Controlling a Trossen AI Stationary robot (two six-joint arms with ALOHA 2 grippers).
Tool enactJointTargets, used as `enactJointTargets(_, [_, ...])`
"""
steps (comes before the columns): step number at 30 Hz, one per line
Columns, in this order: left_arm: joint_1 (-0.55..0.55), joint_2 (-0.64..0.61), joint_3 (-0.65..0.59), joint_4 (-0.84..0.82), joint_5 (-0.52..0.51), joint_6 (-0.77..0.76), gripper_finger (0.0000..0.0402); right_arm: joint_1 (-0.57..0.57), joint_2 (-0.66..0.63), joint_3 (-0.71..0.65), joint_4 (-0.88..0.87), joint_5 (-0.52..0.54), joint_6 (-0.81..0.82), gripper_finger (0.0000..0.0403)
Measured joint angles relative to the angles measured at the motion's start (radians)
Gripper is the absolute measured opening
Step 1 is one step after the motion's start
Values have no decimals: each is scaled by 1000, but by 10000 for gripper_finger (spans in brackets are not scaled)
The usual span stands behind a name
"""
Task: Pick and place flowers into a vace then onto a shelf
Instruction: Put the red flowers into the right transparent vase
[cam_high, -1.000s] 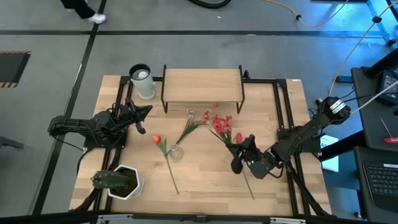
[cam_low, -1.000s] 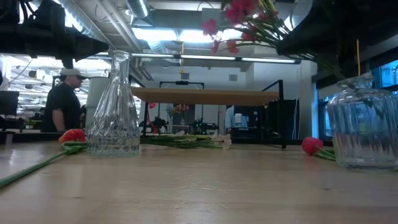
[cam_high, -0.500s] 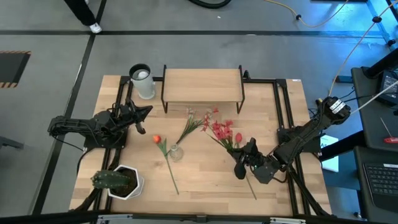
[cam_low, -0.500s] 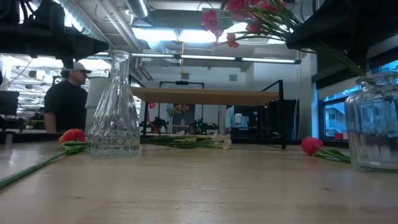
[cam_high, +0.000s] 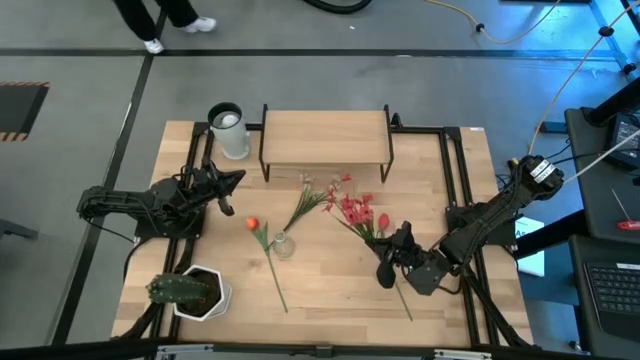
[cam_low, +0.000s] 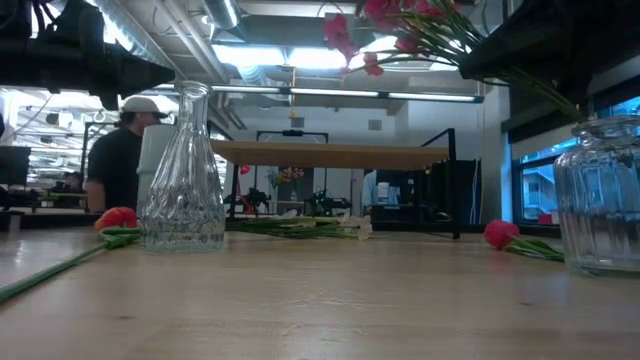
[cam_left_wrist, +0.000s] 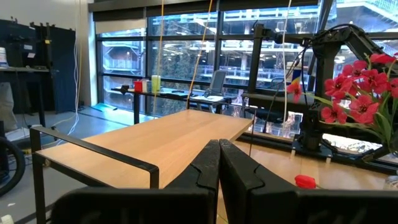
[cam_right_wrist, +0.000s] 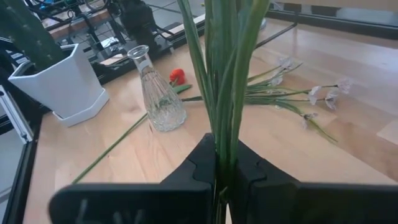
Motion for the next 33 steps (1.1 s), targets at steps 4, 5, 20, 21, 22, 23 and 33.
enactJointTargets(4, [0, 0, 0, 0, 0, 0, 4, 6, 0, 0, 2, -4, -8, 16])
enactJointTargets(5, [0, 0, 0, 0, 0, 0, 4, 8, 0, 0, 2, -4, -13, 17])
enactJointTargets(20, [0, 0, 0, 0, 16, 8, 4, 50, 0, 0, 0, -8, -31, 45])
enactJointTargets(21, [0, 0, 0, 0, 17, 8, 4, 50, 0, 0, -1, -8, -31, 49])
enactJointTargets(22, [0, 0, 0, 0, 17, 8, 4, 50, 0, 0, -1, -8, -31, 53])
enactJointTargets(23, [0, 0, 0, 0, 18, 8, 4, 50, 0, 0, -3, -8, -31, 57])
enactJointTargets(33, [0, 0, 1, 0, 19, 8, 4, 50, 0, 0, -12, -55, -27, 109])
